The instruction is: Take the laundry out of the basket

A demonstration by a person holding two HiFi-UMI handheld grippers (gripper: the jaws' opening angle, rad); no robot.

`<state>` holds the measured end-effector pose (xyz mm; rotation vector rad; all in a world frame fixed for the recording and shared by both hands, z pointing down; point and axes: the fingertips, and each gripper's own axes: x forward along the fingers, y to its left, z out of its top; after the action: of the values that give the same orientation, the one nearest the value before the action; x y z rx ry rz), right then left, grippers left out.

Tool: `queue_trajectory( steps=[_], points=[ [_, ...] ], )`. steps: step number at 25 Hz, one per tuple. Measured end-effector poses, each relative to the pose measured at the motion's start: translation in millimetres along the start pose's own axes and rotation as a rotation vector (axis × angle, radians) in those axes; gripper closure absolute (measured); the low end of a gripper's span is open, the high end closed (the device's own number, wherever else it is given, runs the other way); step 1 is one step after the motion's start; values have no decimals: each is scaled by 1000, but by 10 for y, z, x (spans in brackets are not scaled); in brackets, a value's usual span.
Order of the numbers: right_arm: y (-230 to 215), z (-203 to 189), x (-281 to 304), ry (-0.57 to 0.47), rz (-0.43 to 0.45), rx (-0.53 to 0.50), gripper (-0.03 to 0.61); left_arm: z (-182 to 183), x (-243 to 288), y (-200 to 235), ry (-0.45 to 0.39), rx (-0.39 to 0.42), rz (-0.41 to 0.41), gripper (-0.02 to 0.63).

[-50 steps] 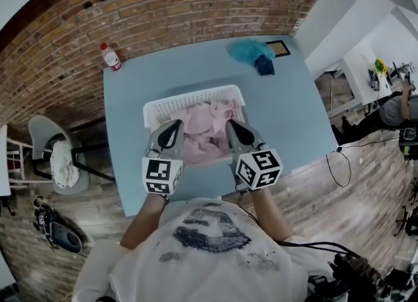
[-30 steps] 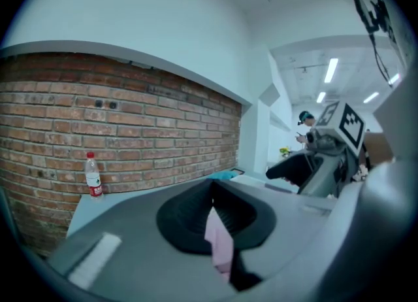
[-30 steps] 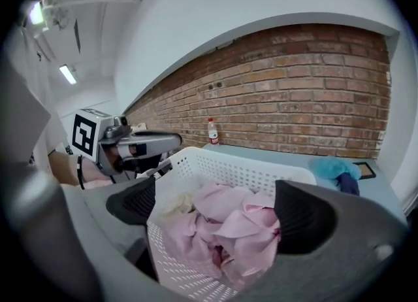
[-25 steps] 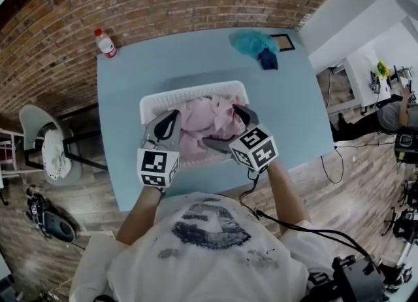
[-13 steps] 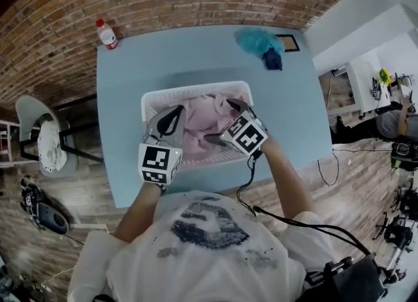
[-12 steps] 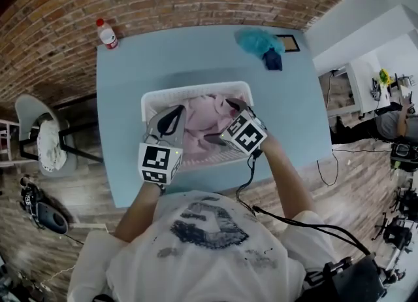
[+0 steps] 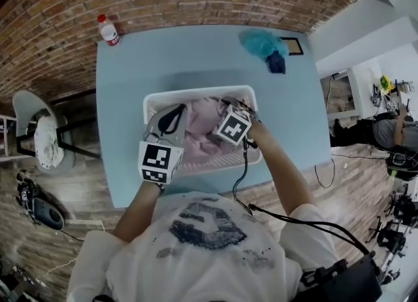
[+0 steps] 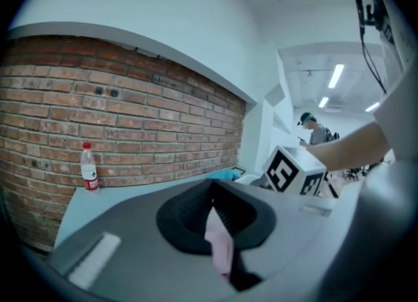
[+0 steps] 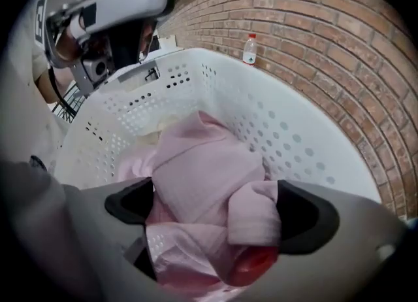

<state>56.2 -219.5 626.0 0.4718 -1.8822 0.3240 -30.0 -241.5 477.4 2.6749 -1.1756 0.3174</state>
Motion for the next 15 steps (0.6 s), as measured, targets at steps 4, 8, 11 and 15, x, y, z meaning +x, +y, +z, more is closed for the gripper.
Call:
queue_trajectory(
  steps=[4,8,11,15],
  points=[
    [36,-38,172,39,29,-34,-6,-6,1,59,6,-3,-1,623],
    [49,-87,357,65,48,-54,-7,-26,19,133,5,-14,10,623],
    [69,-120,489,86,77,-50,-7,-25,27,169,8,-21,10,623],
    [111,-182,642,118,133,-33,-8,-39,43,203,14,-25,8,623]
  ],
)
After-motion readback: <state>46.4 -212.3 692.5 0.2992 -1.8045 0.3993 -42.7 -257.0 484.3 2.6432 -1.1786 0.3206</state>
